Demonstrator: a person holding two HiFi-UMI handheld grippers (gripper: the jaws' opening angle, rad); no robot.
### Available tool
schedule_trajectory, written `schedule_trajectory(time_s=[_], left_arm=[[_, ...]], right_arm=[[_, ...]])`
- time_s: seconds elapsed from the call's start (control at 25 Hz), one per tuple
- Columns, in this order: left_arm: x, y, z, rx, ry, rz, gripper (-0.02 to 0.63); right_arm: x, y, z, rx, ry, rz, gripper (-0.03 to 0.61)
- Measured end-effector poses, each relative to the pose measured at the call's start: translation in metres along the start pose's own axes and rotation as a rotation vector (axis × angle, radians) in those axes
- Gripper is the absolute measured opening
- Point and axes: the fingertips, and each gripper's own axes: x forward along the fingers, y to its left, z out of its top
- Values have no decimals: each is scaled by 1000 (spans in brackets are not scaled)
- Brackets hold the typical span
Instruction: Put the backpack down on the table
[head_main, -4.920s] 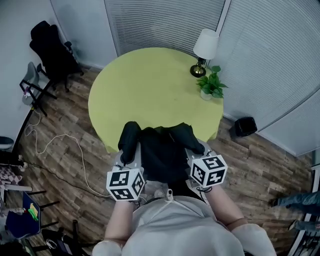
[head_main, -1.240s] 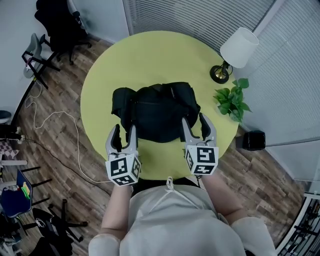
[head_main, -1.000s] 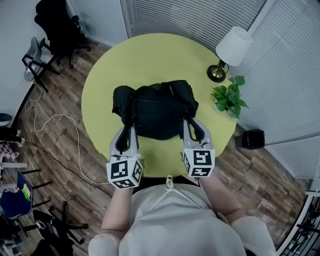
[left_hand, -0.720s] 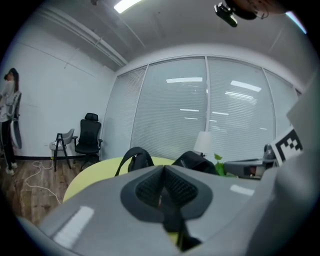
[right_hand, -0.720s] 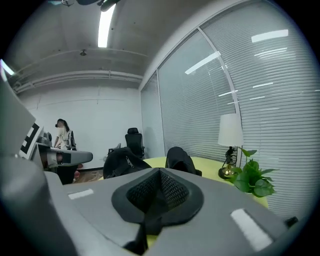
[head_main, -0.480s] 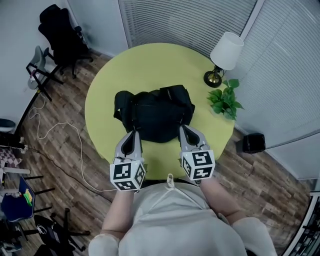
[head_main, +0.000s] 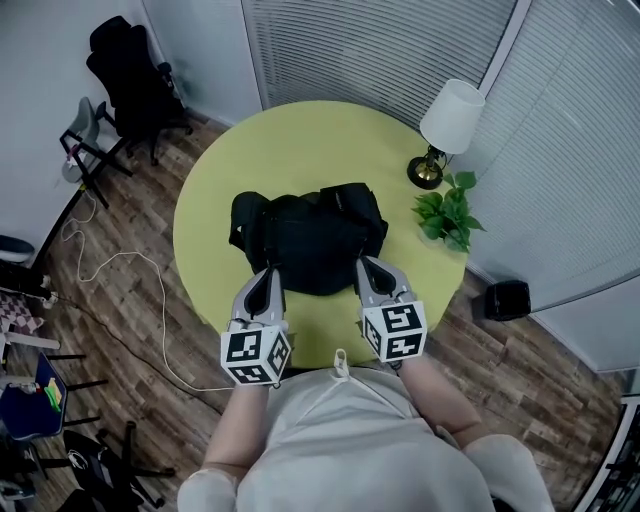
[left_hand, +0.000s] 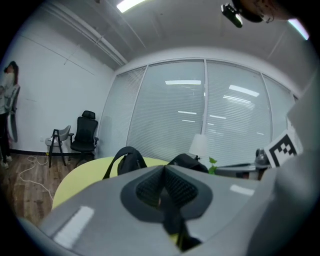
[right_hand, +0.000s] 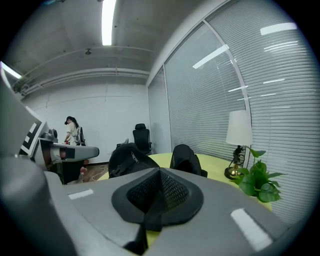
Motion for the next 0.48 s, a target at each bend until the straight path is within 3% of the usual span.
schedule_trajectory(time_s=[0.48], left_arm=[[9,2,-1,-16,-18,37,6]], right_arm=[[4,-17,3,-21,-29,13,-2]])
